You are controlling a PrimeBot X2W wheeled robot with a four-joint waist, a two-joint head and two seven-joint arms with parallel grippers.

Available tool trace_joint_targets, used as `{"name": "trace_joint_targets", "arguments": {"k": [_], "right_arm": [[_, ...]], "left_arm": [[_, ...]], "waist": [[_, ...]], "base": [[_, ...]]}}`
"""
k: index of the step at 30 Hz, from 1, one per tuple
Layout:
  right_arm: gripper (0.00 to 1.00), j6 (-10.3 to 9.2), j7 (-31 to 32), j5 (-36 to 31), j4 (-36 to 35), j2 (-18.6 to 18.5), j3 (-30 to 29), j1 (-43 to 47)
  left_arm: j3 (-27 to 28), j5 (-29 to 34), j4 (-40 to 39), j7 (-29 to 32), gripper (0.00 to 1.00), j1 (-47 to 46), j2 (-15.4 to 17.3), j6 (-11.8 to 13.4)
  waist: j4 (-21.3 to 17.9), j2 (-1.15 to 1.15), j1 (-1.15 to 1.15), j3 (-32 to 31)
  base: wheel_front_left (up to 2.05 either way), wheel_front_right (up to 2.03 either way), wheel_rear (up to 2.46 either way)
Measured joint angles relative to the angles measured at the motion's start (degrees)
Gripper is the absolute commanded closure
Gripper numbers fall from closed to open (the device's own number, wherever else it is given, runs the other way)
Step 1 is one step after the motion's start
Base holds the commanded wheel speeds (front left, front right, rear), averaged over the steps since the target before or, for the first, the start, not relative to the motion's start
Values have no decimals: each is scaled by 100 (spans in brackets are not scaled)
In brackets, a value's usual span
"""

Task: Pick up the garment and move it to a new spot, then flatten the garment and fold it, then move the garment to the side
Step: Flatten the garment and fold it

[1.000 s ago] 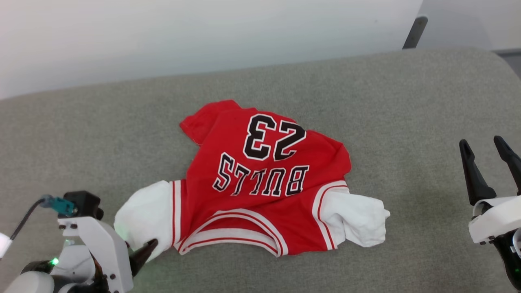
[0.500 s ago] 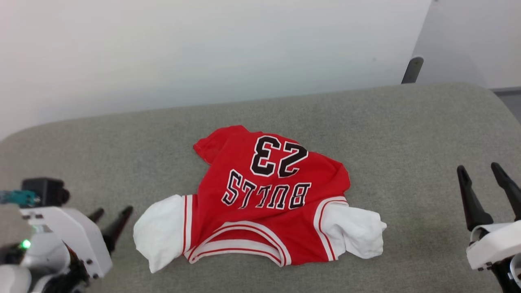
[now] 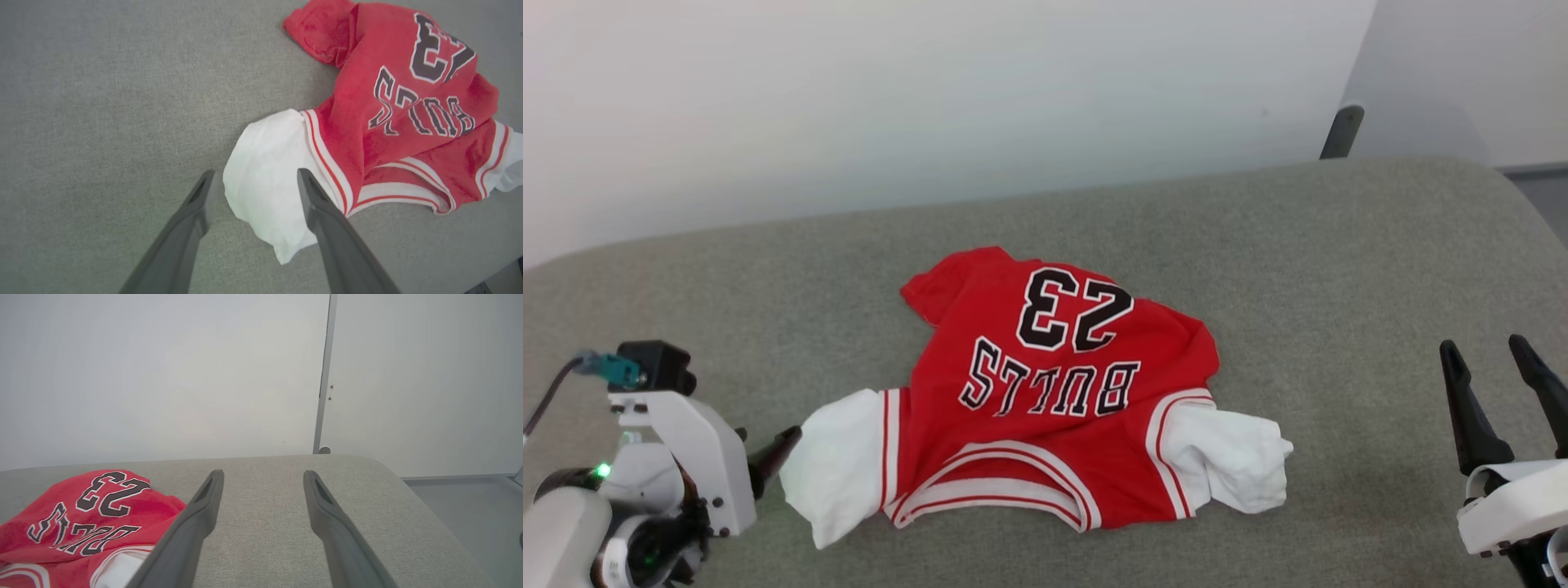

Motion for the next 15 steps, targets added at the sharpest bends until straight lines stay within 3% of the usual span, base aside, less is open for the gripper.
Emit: {"name": "trace_joint_targets", "arguments": {"k": [5, 15], "right_arm": [[0, 0, 33, 0, -73, -3, -47, -30], [0, 0, 59, 8, -113, -49, -64, -139]], "left_arm": [[-180, -1, 722, 191, 0, -412, -33, -248], [-359, -23, 2075, 416, 0, -1022, -263, -447]], "waist": [[-50, 0, 0, 210], [-171, 0, 0, 601]], "base": [[0, 0, 0], [0, 0, 0]]}}
